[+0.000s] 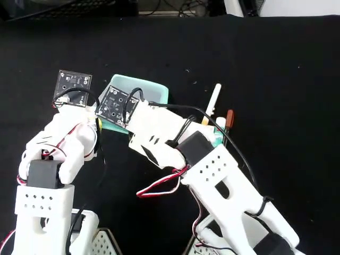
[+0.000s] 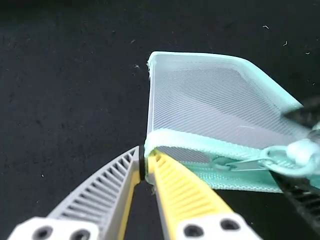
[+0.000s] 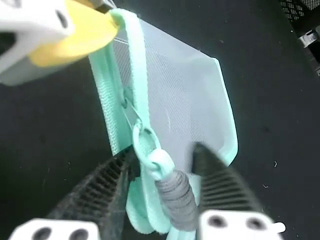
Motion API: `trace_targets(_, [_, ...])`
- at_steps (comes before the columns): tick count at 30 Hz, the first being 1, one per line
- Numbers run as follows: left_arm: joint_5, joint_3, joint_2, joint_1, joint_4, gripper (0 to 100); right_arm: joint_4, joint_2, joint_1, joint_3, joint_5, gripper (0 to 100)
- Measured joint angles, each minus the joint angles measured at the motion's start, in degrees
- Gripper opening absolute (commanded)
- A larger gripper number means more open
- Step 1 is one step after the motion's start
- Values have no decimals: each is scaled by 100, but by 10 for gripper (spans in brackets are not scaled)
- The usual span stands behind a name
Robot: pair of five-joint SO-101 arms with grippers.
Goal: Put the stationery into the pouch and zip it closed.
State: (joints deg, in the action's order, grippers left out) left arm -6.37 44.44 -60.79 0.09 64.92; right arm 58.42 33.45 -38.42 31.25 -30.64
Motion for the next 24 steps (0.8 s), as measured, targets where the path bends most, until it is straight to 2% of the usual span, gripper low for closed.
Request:
trace_targets(15, [18, 0, 0, 35, 0, 29, 791, 835, 457, 0, 9, 12])
trace_targets(24, [18, 0, 0, 35, 0, 29, 923, 1213, 1037, 0, 0, 12])
